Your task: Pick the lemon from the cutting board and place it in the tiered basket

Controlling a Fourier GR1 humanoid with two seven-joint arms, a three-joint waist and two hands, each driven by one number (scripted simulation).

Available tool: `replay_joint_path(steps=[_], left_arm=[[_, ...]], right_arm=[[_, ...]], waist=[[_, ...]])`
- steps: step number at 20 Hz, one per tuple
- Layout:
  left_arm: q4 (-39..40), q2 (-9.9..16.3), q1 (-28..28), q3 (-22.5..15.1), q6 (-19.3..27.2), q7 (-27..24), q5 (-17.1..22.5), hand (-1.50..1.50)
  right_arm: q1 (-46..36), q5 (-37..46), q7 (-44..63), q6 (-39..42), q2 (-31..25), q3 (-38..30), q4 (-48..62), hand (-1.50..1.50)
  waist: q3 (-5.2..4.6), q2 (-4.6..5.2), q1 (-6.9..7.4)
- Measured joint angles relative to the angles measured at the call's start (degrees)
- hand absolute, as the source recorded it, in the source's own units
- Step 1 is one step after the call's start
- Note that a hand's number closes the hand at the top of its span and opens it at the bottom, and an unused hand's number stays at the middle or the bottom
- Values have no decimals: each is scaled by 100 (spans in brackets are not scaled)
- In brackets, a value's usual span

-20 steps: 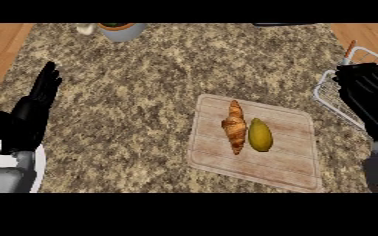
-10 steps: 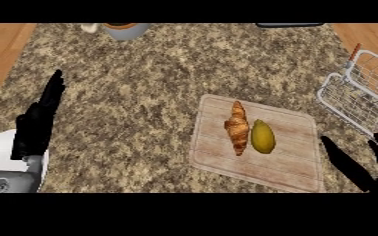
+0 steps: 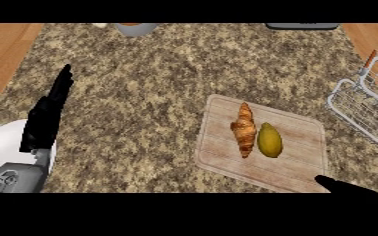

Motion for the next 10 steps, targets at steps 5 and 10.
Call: replay_joint_path(steps=[5, 10], left_arm=[[128, -86, -189, 9, -58, 61, -34, 0], [205, -175, -270, -12, -94, 49, -105, 0]], right_arm=[[-953, 132, 1431, 680, -399, 75, -222, -150], [-1849, 152, 1896, 994, -204, 340, 410, -150]], waist=[[14, 2, 74], [22, 4, 118]])
